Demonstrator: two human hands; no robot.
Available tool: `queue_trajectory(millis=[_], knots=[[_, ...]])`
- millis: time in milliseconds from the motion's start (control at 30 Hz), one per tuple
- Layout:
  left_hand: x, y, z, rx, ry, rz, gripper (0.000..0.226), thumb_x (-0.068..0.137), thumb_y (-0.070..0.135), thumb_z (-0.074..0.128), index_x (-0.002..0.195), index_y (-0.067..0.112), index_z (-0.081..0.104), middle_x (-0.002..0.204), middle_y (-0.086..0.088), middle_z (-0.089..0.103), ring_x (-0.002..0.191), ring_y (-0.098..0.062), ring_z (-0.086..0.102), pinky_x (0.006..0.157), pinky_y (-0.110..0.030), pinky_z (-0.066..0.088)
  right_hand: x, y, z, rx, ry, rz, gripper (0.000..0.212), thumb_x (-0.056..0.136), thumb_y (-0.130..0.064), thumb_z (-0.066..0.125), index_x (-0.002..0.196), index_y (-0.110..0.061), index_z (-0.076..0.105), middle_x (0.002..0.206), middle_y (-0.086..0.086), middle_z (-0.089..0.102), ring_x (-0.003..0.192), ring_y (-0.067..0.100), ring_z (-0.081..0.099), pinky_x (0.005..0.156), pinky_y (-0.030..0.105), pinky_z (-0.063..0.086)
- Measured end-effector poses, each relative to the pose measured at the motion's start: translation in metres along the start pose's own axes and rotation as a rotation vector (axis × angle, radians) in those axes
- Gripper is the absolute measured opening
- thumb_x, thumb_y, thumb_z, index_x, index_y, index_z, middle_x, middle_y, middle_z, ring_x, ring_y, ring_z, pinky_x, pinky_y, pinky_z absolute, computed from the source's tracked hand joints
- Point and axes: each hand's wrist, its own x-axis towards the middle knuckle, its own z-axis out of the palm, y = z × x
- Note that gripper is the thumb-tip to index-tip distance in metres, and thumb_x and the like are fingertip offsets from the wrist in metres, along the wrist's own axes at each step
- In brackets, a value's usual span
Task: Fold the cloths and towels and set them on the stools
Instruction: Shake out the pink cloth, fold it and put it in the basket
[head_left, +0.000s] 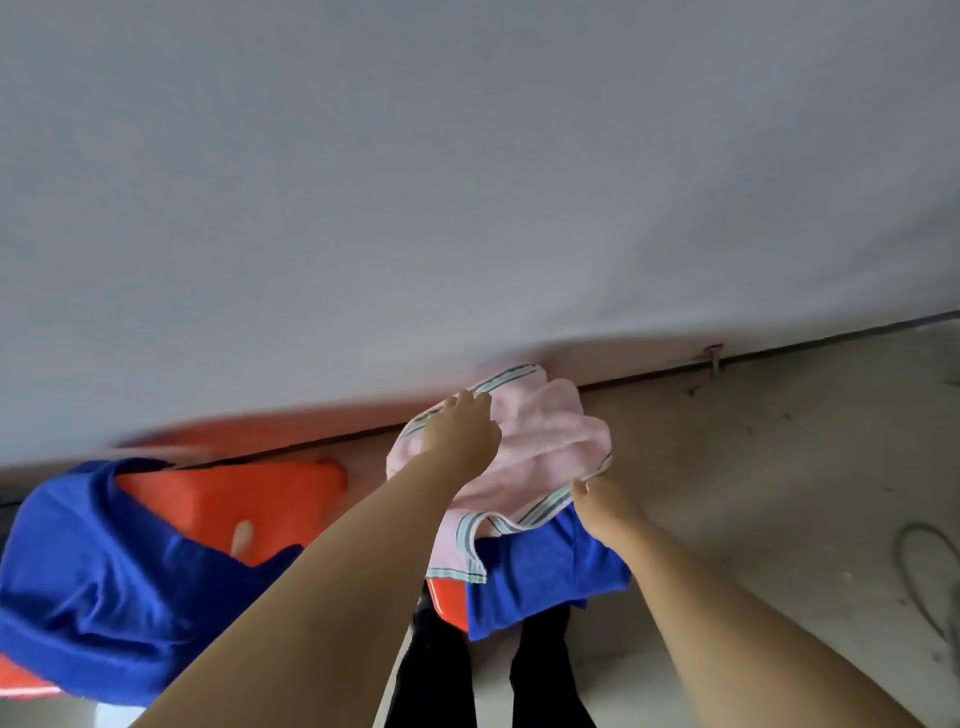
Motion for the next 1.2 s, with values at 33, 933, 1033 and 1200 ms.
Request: queue_trajectory(millis=[33, 933, 1033, 1200], knots=[[0.014, -0.001, 0.012, 0.013, 0.001, 0.017, 0.042, 0.096, 0.025, 0.038, 0.135, 0.012, 0.037, 0.137, -0.010, 0.040, 0.125, -0.030, 0.041, 0.095, -0.043, 0.041, 0.011, 0.003, 0.012, 0.113, -0.035, 0.061, 0.046, 0.100, -0.034, 0.032, 0.120, 0.000, 0.055, 0.121, 0.021, 0.061, 0.113, 0.037, 0.057, 0.098, 0.042, 0.046], [-0.070, -0.047, -0.157, -1.388, -0.014, -0.007, 0.013, 0.094, 0.016, 0.054, 0.089, 0.016, 0.066, 0.088, -0.004, 0.066, 0.079, -0.016, 0.061, 0.073, -0.028, 0.050, -0.122, -0.033, -0.065, 1.407, -0.068, -0.131, 0.023, 0.095, -0.011, 0.039, 0.092, -0.010, 0.061, 0.091, 0.008, 0.061, 0.085, 0.020, 0.058, 0.080, 0.030, 0.047], [-0.100, -0.040, -0.202, -1.435, -0.025, 0.159, 0.015, 0.096, 0.013, 0.050, 0.093, 0.011, 0.064, 0.087, -0.005, 0.068, 0.078, -0.014, 0.065, 0.072, -0.025, 0.054, -0.150, -0.046, -0.087, 1.400, -0.195, -0.216, 0.038, 0.096, -0.027, 0.036, 0.106, -0.003, 0.063, 0.104, 0.017, 0.065, 0.105, 0.034, 0.061, 0.088, 0.035, 0.051], [-0.149, -0.033, -0.265, -1.434, 0.042, 0.341, 0.017, 0.098, 0.017, 0.047, 0.101, 0.007, 0.061, 0.089, -0.006, 0.065, 0.081, -0.015, 0.065, 0.070, -0.023, 0.053, -0.194, -0.079, -0.109, 1.071, -0.044, -0.234, 0.051, 0.093, -0.043, 0.051, 0.129, -0.007, 0.054, 0.128, 0.017, 0.059, 0.103, 0.029, 0.060, 0.096, 0.044, 0.047]])
